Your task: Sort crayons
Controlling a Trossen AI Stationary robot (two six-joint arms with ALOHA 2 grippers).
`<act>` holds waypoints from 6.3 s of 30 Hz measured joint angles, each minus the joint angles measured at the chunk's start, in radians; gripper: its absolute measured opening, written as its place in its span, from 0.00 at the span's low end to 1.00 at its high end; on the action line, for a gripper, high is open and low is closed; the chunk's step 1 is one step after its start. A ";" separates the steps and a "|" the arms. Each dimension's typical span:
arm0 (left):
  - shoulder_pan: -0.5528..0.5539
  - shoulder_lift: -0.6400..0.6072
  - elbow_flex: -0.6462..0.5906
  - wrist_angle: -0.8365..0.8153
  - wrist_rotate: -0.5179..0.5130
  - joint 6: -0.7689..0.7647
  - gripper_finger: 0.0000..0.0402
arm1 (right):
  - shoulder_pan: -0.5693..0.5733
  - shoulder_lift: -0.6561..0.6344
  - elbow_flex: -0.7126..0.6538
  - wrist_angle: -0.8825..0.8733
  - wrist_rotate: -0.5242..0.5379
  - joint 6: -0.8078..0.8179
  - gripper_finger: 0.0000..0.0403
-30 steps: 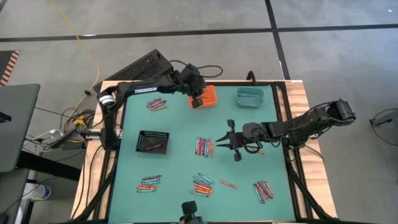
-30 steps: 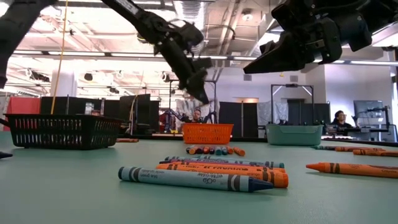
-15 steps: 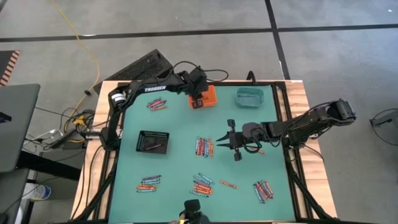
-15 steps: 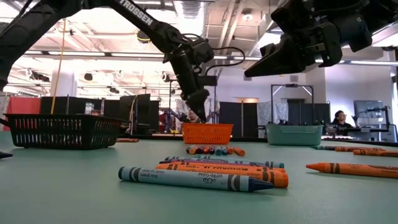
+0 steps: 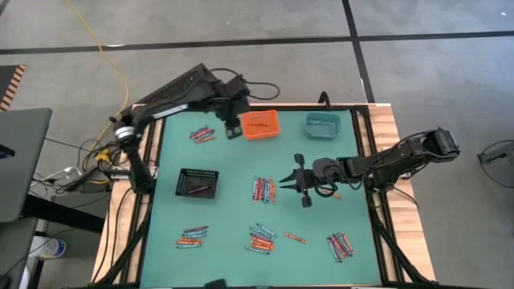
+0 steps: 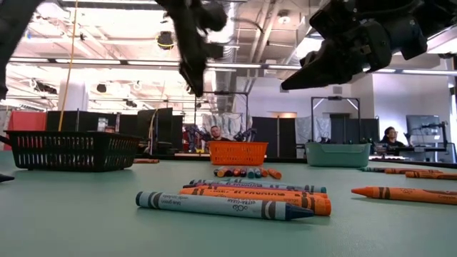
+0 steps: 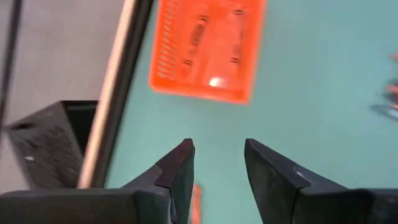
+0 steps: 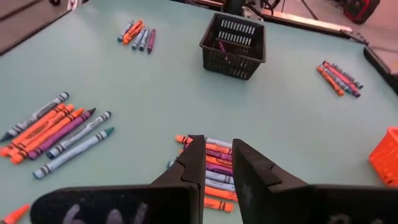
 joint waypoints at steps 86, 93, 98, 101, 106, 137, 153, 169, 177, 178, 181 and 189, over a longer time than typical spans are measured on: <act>-0.787 -1.422 -1.666 0.929 -0.229 -0.226 0.33 | 0.277 0.741 0.833 -0.776 0.054 0.603 0.39; -0.787 -1.418 -1.666 0.928 -0.229 -0.226 0.33 | 0.278 0.741 0.833 -0.767 0.075 0.602 0.35; -0.787 -1.418 -1.666 0.927 -0.229 -0.226 0.33 | 0.278 0.742 0.833 -0.766 0.076 0.603 0.34; -0.787 -1.418 -1.666 0.927 -0.229 -0.226 0.33 | 0.279 0.766 0.834 -0.754 0.071 0.613 0.34; -0.787 -1.416 -1.666 0.926 -0.230 -0.226 0.33 | 0.259 0.780 0.836 -0.745 0.015 0.619 0.34; -0.787 -1.416 -1.671 1.002 -0.207 -0.414 0.33 | 0.235 0.606 0.858 -0.892 0.026 0.440 0.01; -0.786 -1.416 -1.670 1.206 -0.292 -0.750 0.33 | -0.030 0.206 0.691 -1.099 0.132 0.067 0.01; -0.786 -1.416 -1.669 1.196 -0.472 -0.702 0.33 | -0.776 0.167 0.475 -0.965 0.131 -0.367 0.01; -0.786 -1.416 -1.668 1.158 -0.466 -0.710 0.33 | -0.872 0.247 0.475 -0.953 0.131 -0.450 0.02; -0.786 -1.416 -1.668 1.154 -0.466 -0.709 0.33 | -0.872 0.248 0.475 -0.955 0.131 -0.451 0.02; -0.786 -1.416 -1.668 1.152 -0.466 -0.704 0.33 | -0.867 0.246 0.475 -0.954 0.132 -0.453 0.05; -0.786 -1.416 -1.668 1.152 -0.465 -0.701 0.33 | -0.851 0.235 0.476 -0.960 0.215 -0.453 0.14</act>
